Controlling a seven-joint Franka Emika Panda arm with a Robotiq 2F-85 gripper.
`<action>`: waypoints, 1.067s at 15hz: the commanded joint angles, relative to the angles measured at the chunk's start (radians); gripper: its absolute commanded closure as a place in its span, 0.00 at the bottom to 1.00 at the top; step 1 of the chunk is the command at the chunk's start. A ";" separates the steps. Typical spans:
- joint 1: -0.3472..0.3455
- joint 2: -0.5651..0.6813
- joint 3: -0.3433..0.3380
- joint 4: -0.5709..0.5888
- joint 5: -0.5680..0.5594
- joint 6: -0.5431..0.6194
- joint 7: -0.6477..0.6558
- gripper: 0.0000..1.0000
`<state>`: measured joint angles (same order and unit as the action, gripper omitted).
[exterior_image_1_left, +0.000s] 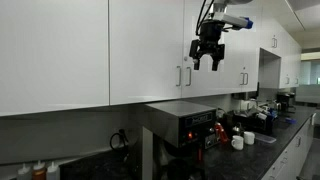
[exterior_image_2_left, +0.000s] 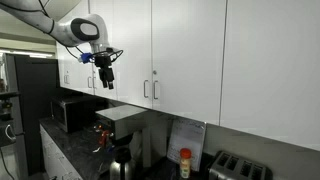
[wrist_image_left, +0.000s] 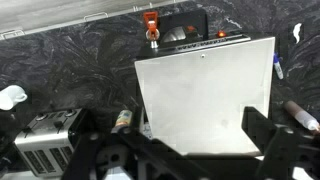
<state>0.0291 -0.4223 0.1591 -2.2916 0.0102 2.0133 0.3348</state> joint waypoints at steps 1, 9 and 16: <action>0.004 0.001 -0.004 0.001 -0.002 -0.002 0.001 0.00; 0.004 0.001 -0.004 0.001 -0.002 -0.002 0.001 0.00; -0.031 0.015 -0.022 -0.009 -0.058 0.050 0.015 0.00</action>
<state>0.0251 -0.4218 0.1497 -2.2921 -0.0113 2.0215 0.3389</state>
